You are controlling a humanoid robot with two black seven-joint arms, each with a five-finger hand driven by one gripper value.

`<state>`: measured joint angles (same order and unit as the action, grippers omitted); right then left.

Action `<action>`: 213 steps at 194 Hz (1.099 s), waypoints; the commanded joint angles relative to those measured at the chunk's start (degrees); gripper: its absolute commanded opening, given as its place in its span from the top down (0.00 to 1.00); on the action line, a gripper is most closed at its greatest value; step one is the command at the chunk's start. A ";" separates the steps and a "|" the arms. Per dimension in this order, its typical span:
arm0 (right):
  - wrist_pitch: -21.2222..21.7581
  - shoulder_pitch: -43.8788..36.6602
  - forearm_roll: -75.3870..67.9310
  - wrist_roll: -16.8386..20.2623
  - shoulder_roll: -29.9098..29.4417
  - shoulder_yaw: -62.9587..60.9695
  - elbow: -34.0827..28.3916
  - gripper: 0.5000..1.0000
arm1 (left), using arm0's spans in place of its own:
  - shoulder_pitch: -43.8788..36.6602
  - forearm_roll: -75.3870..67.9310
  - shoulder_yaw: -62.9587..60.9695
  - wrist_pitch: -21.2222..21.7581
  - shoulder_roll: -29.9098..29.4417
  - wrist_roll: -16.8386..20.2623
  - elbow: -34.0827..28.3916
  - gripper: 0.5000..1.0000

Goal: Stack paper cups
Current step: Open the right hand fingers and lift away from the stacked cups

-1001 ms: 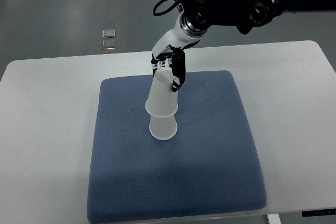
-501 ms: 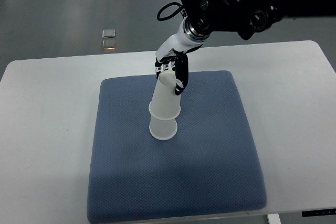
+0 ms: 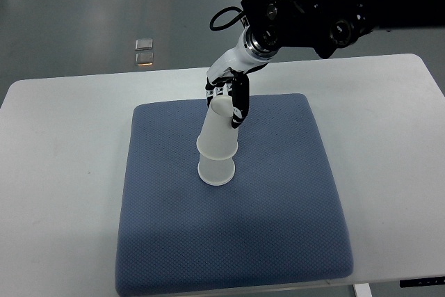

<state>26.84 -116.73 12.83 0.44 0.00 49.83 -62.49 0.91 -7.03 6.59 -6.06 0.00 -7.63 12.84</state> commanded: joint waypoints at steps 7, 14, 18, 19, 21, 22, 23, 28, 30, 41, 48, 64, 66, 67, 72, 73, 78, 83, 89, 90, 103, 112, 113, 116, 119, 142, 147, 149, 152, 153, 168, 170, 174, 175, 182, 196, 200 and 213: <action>-0.12 0.63 0.00 0.00 0.00 0.00 0.00 0.49 | 0.05 0.00 0.00 0.09 0.00 -0.02 -0.01 0.00; -0.12 0.72 0.00 0.00 0.00 -0.09 0.08 0.49 | -0.04 0.00 0.00 0.09 0.00 -0.02 -0.01 0.00; -0.12 0.81 0.00 0.00 0.00 0.00 0.08 0.49 | -0.04 0.00 0.00 0.09 0.00 -0.02 -0.01 0.00; -0.12 0.81 0.00 0.00 0.00 0.00 0.08 0.49 | -0.04 0.00 0.00 0.09 0.00 -0.02 -0.01 0.00; -0.12 0.81 0.00 0.00 0.00 0.00 0.08 0.49 | -0.04 0.00 0.00 0.00 0.00 -0.02 -0.01 0.00; -0.12 0.81 0.00 0.00 0.00 0.00 0.08 0.48 | -0.04 0.00 0.00 0.09 0.00 -0.02 -0.01 0.00; -0.12 0.81 0.00 0.00 0.00 0.00 0.08 0.48 | -0.04 0.00 0.00 0.09 0.00 -0.02 -0.01 0.00; -0.12 0.89 0.00 0.00 0.00 0.00 0.17 0.47 | -0.04 0.00 0.00 0.09 0.00 -0.02 -0.01 0.00; -0.12 1.07 0.00 0.00 0.00 0.00 0.17 0.46 | -0.04 0.00 0.00 0.09 0.00 -0.02 -0.01 0.00; -0.20 1.42 0.00 0.00 0.00 0.00 0.35 0.46 | -0.04 0.00 0.00 0.09 0.00 0.07 -0.01 0.00; -0.29 1.69 0.00 0.00 0.00 -0.09 0.44 0.45 | -0.04 0.00 0.00 0.09 0.00 -0.02 -0.01 0.00; -1.70 2.12 0.00 0.00 0.00 -0.09 0.44 0.43 | -0.04 0.00 0.00 0.09 0.00 -0.02 -0.01 0.00; -1.87 2.12 0.00 0.00 0.00 -0.09 0.44 0.43 | -0.04 0.00 0.00 0.09 0.00 -0.02 -0.01 0.00; -1.87 2.12 0.00 0.00 0.00 -0.09 0.44 0.43 | -0.04 0.00 0.00 0.09 0.00 -0.02 -0.01 0.00; -2.05 2.39 0.00 0.00 0.00 -0.09 0.44 0.41 | -0.04 0.00 0.00 0.09 0.00 -0.02 -0.01 0.00; -2.05 2.39 0.00 0.00 0.00 -0.09 0.44 0.41 | -0.04 0.00 0.00 0.09 0.00 -0.02 -0.01 0.00; -2.14 2.48 -0.09 0.00 0.00 -0.09 0.52 0.41 | -0.04 0.00 0.00 0.09 0.00 -0.02 -0.10 0.00; -2.14 2.56 -0.09 0.00 0.00 -0.09 0.52 0.39 | -0.04 0.00 0.00 0.09 0.00 -0.02 -0.10 0.00; -2.14 2.56 -0.09 0.00 0.00 -0.09 0.52 0.37 | -0.04 0.00 0.00 0.09 0.00 -0.02 -0.10 0.00; -2.14 2.56 -0.09 0.00 0.00 -0.09 0.52 0.37 | -0.04 0.00 0.00 0.09 0.00 -0.02 -0.10 0.00; -2.14 2.74 -0.09 -0.09 0.00 -0.18 0.52 0.33 | -0.04 0.00 0.00 0.09 0.00 -0.02 -0.10 0.00; -2.14 2.83 -0.09 0.00 0.00 -0.18 0.52 0.31 | -0.04 0.00 0.00 0.09 0.00 -0.02 -0.01 0.00; -2.14 2.83 -0.09 0.00 0.00 -0.18 0.52 0.31 | -0.04 0.00 0.00 0.09 0.00 -0.02 -0.01 0.00; -2.14 2.92 -0.09 -0.09 0.00 -0.26 0.52 0.31 | -0.04 0.00 0.00 0.09 0.00 -0.02 -0.10 0.00; -2.14 2.92 -0.09 -0.09 0.00 -0.26 0.52 0.30 | -0.04 0.00 0.00 0.09 0.00 -0.02 -0.10 0.00; -1.96 2.92 -1.49 -0.09 0.00 -0.35 0.52 0.28 | -0.04 0.00 0.00 0.09 0.00 -0.02 -0.01 0.00; -1.79 2.83 -2.28 -0.09 0.00 -0.44 0.52 0.28 | -0.04 0.00 0.00 0.09 0.00 -0.02 -0.01 0.00; -1.70 2.83 -2.46 -0.09 0.00 -0.44 0.52 0.28 | -0.04 0.00 0.00 0.09 0.00 -0.02 -0.01 0.00; -1.61 2.74 -2.72 -0.09 0.00 -0.53 0.52 0.27 | -0.04 0.00 0.00 0.09 0.00 -0.02 -0.01 0.00; -1.52 2.74 -2.99 -0.09 0.00 -0.53 0.52 0.26 | 0.05 0.00 0.00 0.09 0.00 -0.02 -0.01 0.00; -1.35 2.39 -3.95 -0.09 0.00 -0.70 0.52 0.22 | -0.04 0.00 0.00 0.09 0.00 -0.02 -0.01 0.00; -1.35 2.39 -4.04 0.00 0.00 -0.70 0.52 0.22 | -0.04 0.00 0.00 0.09 0.00 -0.02 -0.01 0.00; -1.35 2.30 -4.22 -0.09 0.00 -0.79 0.52 0.21 | -0.04 0.00 0.00 0.09 0.00 -0.02 -0.01 0.00; -1.35 2.30 -4.22 -0.09 0.00 -0.79 0.52 0.21 | -0.04 0.00 0.00 0.09 0.00 -0.02 -0.01 0.00; -1.35 2.21 -4.22 0.00 0.00 -0.79 0.52 0.21 | -0.04 0.00 0.00 0.09 0.00 0.07 -0.01 0.00; -1.26 2.21 -4.31 0.00 0.00 -0.88 0.52 0.21 | -0.04 0.00 0.00 0.09 0.00 0.07 -0.01 0.00; -1.26 2.21 -4.31 -0.09 0.00 -0.88 0.52 0.21 | -0.04 0.00 0.00 0.09 0.00 -0.02 -0.01 0.00; -1.26 2.30 -4.83 -0.09 0.00 -0.97 0.61 0.20 | -0.04 0.00 0.00 0.09 0.00 -0.02 -0.01 0.00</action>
<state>25.55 -114.52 8.54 0.40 0.00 49.00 -61.96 0.89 -7.03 6.59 -5.98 0.00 -7.64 12.83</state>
